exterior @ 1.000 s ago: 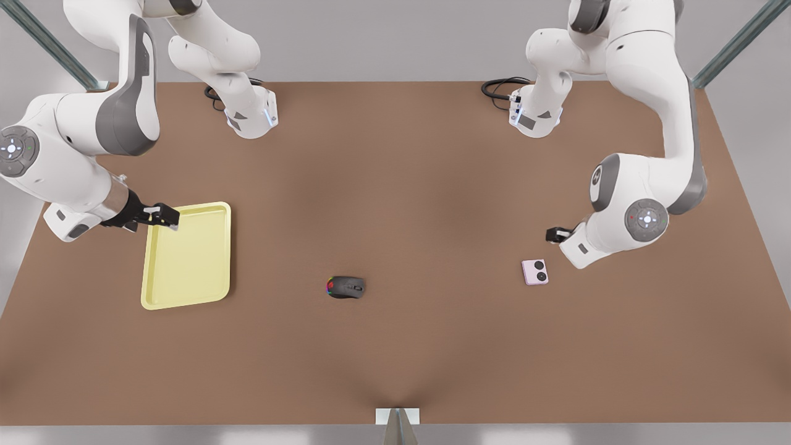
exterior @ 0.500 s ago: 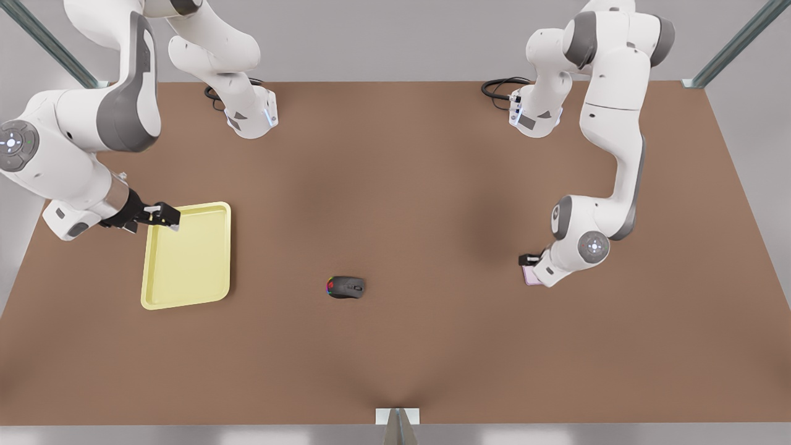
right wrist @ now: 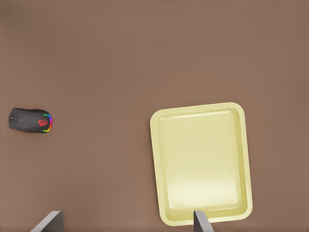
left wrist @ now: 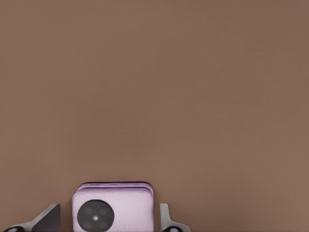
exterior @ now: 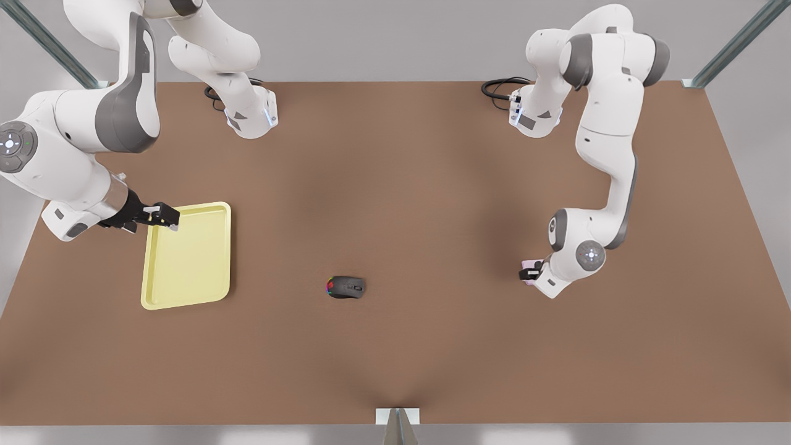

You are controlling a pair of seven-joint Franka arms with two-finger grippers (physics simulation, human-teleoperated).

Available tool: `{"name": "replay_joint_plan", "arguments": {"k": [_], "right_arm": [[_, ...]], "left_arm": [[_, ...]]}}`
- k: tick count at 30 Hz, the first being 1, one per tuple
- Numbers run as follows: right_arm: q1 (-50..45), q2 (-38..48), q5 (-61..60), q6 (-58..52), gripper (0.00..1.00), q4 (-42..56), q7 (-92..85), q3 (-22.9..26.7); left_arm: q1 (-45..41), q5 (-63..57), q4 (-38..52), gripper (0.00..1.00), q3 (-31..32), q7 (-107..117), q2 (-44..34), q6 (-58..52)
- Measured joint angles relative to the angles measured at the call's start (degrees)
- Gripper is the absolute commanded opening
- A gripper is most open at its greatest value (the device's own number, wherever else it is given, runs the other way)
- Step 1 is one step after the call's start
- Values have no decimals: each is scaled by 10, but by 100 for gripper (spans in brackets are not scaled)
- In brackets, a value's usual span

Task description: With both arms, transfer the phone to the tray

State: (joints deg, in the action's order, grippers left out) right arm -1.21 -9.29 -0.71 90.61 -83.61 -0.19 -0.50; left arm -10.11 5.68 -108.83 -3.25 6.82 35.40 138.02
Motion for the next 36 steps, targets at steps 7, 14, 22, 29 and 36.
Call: {"name": "replay_joint_plan", "arguments": {"k": [7, 14, 22, 29, 36], "right_arm": [[0, 0, 0, 0, 100, 0, 0, 0], [0, 0, 0, -1, 100, 0, 0, 0], [0, -1, 0, -1, 100, 0, 0, 1], [1, -1, 0, -1, 100, 0, 0, 1], [1, -1, 0, -1, 100, 0, 0, 2]], "left_arm": [[-2, 2, -1, 100, 0, 9, 6, 6], [-4, -1, -2, 74, 0, 20, 6, 7], [-75, 1, 37, 74, 0, 52, -32, -39], [-310, 1, 217, 74, 10, 184, 19, -154], [-390, 4, 308, 74, 9, 320, 99, -197]]}}
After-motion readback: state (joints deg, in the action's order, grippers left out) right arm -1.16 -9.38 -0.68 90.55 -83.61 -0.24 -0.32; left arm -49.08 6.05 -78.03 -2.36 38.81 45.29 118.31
